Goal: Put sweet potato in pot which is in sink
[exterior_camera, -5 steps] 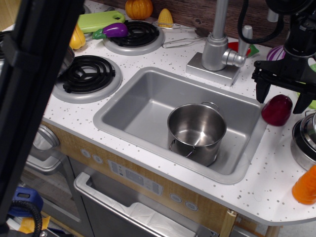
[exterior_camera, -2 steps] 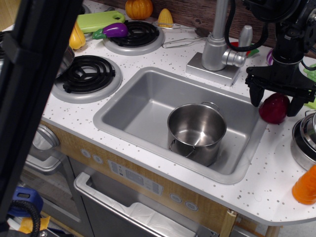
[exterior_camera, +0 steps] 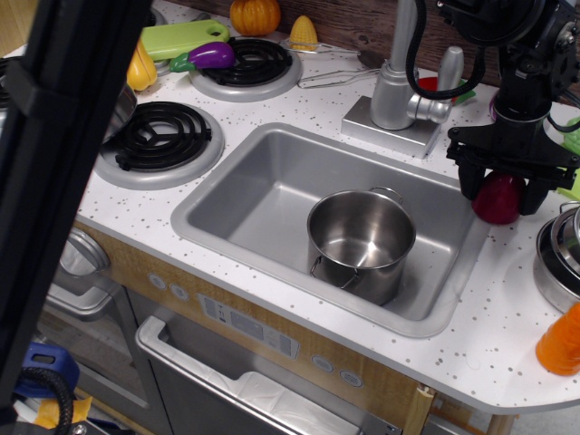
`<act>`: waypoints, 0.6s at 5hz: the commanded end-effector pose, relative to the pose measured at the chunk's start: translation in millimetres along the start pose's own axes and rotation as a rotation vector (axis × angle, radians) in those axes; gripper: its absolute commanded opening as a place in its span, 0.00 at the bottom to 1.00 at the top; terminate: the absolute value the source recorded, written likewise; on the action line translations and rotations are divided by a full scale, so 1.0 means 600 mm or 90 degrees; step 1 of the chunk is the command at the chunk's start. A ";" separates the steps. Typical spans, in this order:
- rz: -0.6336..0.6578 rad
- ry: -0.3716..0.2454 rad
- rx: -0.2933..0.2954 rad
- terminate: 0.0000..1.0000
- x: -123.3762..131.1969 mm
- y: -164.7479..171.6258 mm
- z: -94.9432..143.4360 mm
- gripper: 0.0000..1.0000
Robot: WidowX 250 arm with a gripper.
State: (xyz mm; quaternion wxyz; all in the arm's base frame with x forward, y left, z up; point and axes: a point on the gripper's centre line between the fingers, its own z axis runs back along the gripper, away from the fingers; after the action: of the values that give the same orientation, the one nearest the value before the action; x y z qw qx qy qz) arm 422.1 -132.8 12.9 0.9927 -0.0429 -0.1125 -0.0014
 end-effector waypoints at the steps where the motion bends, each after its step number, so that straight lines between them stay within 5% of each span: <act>1: -0.004 0.013 0.017 0.00 0.032 0.019 0.091 0.00; 3: -0.020 0.023 0.087 0.00 -0.006 0.053 0.146 0.00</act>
State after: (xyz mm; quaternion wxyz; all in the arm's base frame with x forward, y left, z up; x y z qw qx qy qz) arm 383.6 -89.2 60.2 0.9978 0.0405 -0.0498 -0.0156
